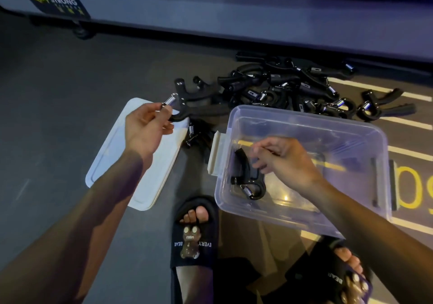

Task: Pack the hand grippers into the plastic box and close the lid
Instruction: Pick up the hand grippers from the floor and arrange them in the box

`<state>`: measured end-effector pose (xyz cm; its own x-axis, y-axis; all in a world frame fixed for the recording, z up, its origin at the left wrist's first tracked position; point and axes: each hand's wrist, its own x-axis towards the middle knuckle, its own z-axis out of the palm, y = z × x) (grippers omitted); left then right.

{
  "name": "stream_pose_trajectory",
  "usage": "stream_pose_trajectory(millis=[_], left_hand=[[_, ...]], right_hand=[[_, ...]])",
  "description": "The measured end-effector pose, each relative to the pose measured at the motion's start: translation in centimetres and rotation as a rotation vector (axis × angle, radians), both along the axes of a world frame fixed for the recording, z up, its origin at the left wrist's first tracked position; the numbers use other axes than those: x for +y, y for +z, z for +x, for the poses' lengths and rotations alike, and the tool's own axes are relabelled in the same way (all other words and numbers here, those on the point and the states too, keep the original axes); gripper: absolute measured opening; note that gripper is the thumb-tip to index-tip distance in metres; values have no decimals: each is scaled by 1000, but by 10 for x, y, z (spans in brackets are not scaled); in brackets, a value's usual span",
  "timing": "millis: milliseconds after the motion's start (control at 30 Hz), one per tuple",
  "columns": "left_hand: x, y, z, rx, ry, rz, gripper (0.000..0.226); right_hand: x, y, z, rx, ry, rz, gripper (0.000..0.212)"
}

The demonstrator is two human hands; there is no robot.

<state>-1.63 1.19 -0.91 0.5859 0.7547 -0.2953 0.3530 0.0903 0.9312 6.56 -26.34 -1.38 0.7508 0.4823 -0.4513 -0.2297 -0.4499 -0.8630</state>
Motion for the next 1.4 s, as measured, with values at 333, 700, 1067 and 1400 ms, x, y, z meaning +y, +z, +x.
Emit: stream_pose_trajectory(millis=[333,700,1067,1400], left_hand=[[-73,57,-23,-235,-223,-316,10],[-87,34,-19,-82,-522,-97,20],[-36,-72,-9,369,-333,61,13],[0,-90,18,755,-626,671,37]], right_hand=[[19,74,-22,23,-213,428,23],[-17,57,21,-28,-263,434,14],[-44,-57,31,214,4,-87,10],[-27,-90,33,134,54,-250,5]])
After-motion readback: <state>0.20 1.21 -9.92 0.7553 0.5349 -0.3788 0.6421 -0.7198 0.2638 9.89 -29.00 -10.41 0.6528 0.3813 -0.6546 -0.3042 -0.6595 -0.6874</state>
